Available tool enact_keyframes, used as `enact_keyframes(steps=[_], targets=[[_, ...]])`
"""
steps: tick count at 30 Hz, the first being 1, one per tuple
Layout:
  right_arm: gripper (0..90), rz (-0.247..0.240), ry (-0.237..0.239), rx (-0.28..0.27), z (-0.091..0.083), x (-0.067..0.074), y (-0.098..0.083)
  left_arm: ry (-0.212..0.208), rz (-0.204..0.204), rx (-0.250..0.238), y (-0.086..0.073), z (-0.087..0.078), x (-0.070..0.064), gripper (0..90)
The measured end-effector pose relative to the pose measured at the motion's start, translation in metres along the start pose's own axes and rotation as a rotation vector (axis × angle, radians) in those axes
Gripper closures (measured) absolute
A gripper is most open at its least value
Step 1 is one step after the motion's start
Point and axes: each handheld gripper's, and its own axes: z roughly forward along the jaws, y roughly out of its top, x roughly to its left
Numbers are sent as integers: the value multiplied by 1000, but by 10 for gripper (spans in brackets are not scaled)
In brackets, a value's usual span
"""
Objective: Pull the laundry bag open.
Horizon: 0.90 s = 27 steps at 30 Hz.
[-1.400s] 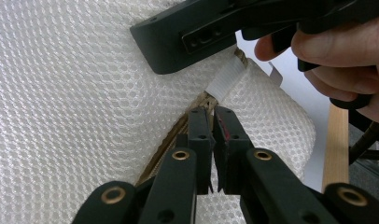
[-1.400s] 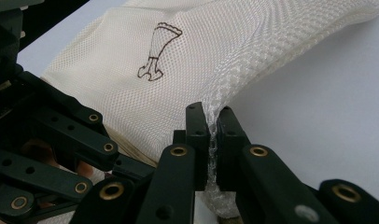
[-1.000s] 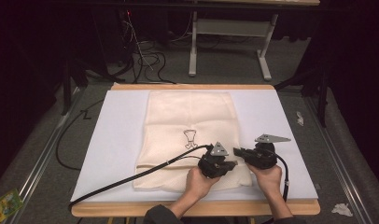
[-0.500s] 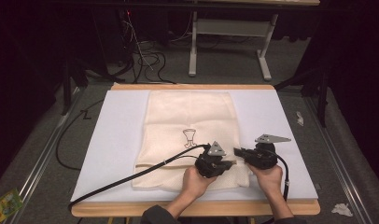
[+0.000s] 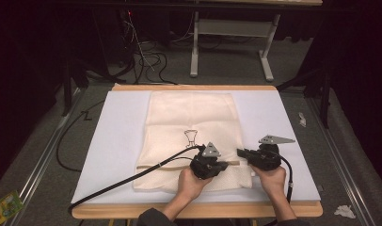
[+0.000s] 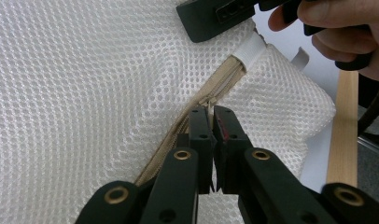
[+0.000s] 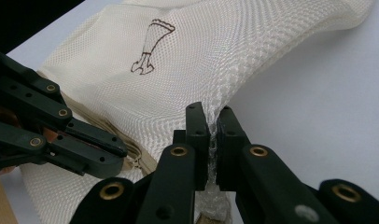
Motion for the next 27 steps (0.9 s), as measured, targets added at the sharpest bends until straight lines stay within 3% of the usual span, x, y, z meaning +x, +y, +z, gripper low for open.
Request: enact_keyframes(steps=[5, 11, 27], targets=[[875, -9, -2, 4, 2, 1, 0, 11, 14, -1, 0, -4, 1, 869], [875, -8, -5, 9, 3, 2, 0, 12, -8, -6, -5, -10, 5, 869], [875, -27, -14, 22, 5, 4, 0, 25, -14, -8, -9, -15, 8, 869]])
